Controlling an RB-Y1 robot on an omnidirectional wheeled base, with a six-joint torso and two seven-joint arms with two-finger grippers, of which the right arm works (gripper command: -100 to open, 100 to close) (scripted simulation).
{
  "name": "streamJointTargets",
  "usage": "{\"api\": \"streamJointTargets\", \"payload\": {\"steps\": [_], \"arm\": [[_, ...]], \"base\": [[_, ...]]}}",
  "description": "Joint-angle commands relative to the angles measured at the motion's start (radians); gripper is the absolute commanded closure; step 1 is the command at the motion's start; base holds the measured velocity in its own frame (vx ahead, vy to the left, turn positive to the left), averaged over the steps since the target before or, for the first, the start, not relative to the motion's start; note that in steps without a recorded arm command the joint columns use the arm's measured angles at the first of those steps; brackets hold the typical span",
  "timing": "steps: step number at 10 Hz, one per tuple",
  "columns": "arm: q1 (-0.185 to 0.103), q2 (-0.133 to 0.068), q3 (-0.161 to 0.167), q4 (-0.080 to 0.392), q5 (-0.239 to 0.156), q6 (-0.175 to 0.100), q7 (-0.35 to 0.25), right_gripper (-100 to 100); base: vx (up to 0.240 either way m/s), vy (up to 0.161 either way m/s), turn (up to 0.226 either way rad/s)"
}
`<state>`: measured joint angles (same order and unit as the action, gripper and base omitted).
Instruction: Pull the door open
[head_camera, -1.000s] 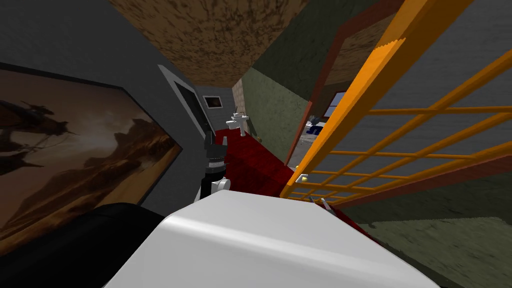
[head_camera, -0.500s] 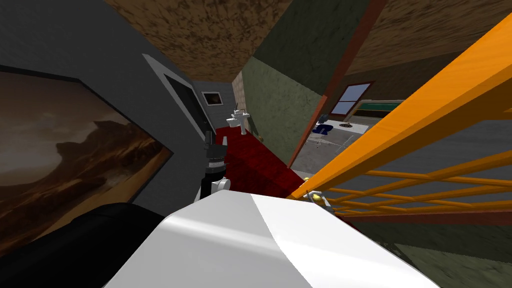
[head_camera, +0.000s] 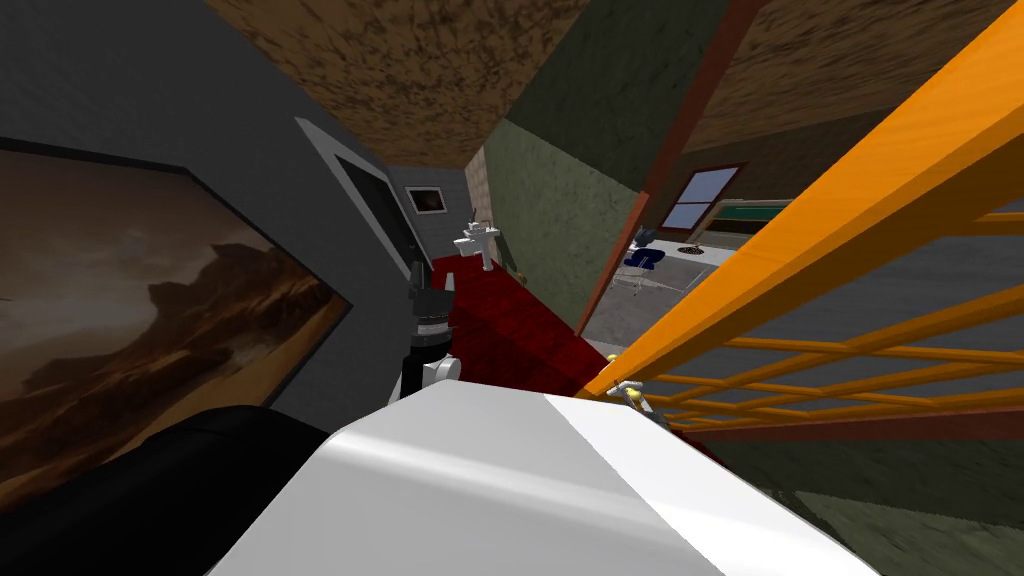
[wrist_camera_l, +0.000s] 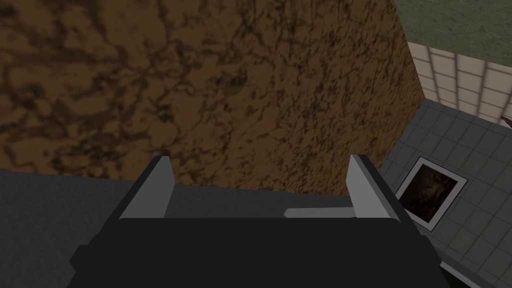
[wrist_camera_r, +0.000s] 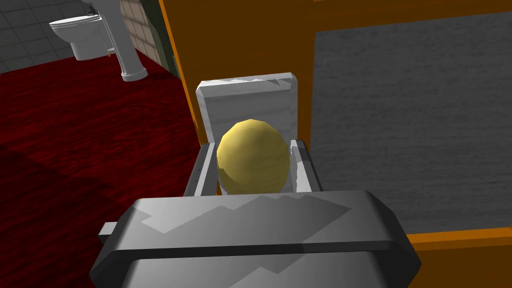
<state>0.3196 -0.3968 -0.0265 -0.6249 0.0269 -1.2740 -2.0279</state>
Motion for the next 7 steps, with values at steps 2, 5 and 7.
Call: {"api": "streamJointTargets", "payload": {"steps": [2,5,7], "arm": [[-0.002,-0.004,0.004,0.005,0.005,-0.007,-0.004,100],[-0.005,-0.011,0.011,0.012,0.013,-0.018,-0.01,100],[-0.008,-0.017,0.017,0.019,0.021,-0.029,-0.015,100]], "base": [[-0.051,-0.019,0.051],[-0.168,-0.064,0.12],[-0.224,-0.062,0.128]]}}
